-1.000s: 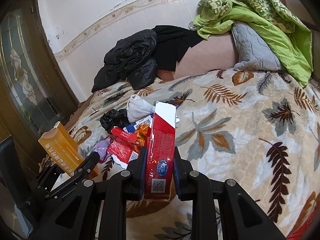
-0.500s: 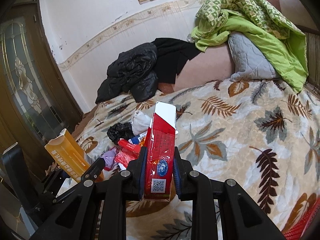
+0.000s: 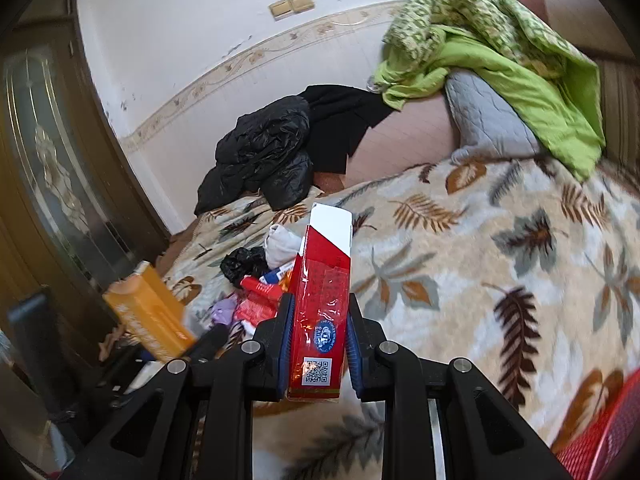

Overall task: Collect trash
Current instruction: 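Carry both items over the red mesh basket and open both tools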

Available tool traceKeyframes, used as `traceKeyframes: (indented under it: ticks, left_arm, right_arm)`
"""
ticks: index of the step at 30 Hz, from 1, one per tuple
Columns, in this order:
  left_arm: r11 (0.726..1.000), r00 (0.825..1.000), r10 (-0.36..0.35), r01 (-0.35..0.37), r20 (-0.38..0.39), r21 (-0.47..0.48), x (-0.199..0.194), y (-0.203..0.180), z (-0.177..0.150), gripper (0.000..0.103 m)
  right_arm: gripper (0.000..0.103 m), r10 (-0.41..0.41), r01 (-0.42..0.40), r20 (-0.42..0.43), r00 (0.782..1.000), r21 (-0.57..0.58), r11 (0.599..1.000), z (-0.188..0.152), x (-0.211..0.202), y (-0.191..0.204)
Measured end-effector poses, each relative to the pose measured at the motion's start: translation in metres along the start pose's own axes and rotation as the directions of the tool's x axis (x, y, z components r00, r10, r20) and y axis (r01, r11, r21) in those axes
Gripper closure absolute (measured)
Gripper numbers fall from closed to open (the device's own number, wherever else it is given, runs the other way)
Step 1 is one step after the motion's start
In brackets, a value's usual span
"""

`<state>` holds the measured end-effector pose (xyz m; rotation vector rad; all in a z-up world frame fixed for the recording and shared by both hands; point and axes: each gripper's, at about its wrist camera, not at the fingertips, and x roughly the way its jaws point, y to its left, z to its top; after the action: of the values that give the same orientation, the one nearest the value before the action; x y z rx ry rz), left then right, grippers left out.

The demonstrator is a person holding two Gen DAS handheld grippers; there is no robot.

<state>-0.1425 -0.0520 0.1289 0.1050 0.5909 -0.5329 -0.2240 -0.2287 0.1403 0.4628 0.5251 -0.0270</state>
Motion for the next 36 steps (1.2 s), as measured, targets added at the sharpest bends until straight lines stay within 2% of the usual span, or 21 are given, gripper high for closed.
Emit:
traceKeyframes:
  ticks: [4, 8, 11, 14, 17, 18, 20, 25, 26, 27, 29, 32, 36]
  left_arm:
    - [0.99, 0.991, -0.129, 0.13, -0.021, 0.058, -0.013, -0.037, -0.004, 0.053]
    - [0.955, 0.962, -0.267, 0.271, -0.047, 0.119, -0.027, -0.087, -0.004, 0.053]
    - [0.911, 0.926, -0.368, 0.377, -0.083, 0.17, -0.033, -0.134, -0.003, 0.053]
    - [0.853, 0.875, -0.458, 0.482, -0.154, 0.2, -0.03, -0.185, -0.005, 0.052]
    - [0.798, 0.82, -0.514, 0.565, -0.252, 0.21, -0.016, -0.235, -0.014, 0.052]
    - [0.779, 0.794, -0.528, 0.594, -0.302, 0.2, -0.007, -0.253, -0.018, 0.052]
    - [0.753, 0.761, -0.536, 0.627, -0.366, 0.199, 0.005, -0.281, -0.027, 0.052]
    - [0.708, 0.711, -0.523, 0.67, -0.471, 0.224, 0.027, -0.334, -0.05, 0.052]
    - [0.7, 0.701, -0.522, 0.677, -0.486, 0.226, 0.028, -0.342, -0.054, 0.048]
    - [0.693, 0.694, -0.519, 0.684, -0.499, 0.23, 0.031, -0.349, -0.057, 0.039]
    - [0.693, 0.696, -0.515, 0.682, -0.5, 0.235, 0.034, -0.352, -0.061, 0.029]
    - [0.696, 0.692, -0.524, 0.684, -0.496, 0.219, 0.036, -0.349, -0.059, 0.029]
    - [0.718, 0.711, -0.532, 0.667, -0.46, 0.2, 0.028, -0.332, -0.051, 0.029]
  right_arm:
    - [0.078, -0.011, 0.011, 0.017, 1.0, 0.045, 0.999, -0.009, -0.042, -0.029]
    - [0.078, -0.083, 0.076, 0.064, 0.994, 0.095, 0.993, -0.013, -0.102, -0.073]
    - [0.078, -0.172, 0.158, 0.098, 0.98, 0.136, 0.978, -0.019, -0.146, -0.109]
    - [0.078, -0.274, 0.248, 0.109, 0.956, 0.204, 0.947, -0.03, -0.185, -0.151]
    - [0.078, -0.363, 0.329, 0.09, 0.927, 0.268, 0.905, -0.042, -0.214, -0.194]
    - [0.078, -0.379, 0.342, 0.082, 0.922, 0.288, 0.894, -0.046, -0.22, -0.205]
    - [0.078, -0.404, 0.362, 0.062, 0.913, 0.332, 0.871, -0.056, -0.229, -0.226]
    - [0.074, -0.44, 0.401, 0.009, 0.898, 0.397, 0.826, -0.072, -0.234, -0.261]
    - [0.072, -0.447, 0.41, -0.002, 0.895, 0.403, 0.818, -0.074, -0.234, -0.265]
    - [0.07, -0.452, 0.417, -0.011, 0.892, 0.407, 0.813, -0.074, -0.232, -0.268]
    - [0.055, -0.47, 0.436, -0.018, 0.882, 0.409, 0.802, -0.074, -0.234, -0.273]
    - [0.052, -0.496, 0.459, -0.009, 0.868, 0.393, 0.797, -0.072, -0.235, -0.274]
    - [0.052, -0.49, 0.453, -0.001, 0.872, 0.382, 0.805, -0.063, -0.229, -0.27]
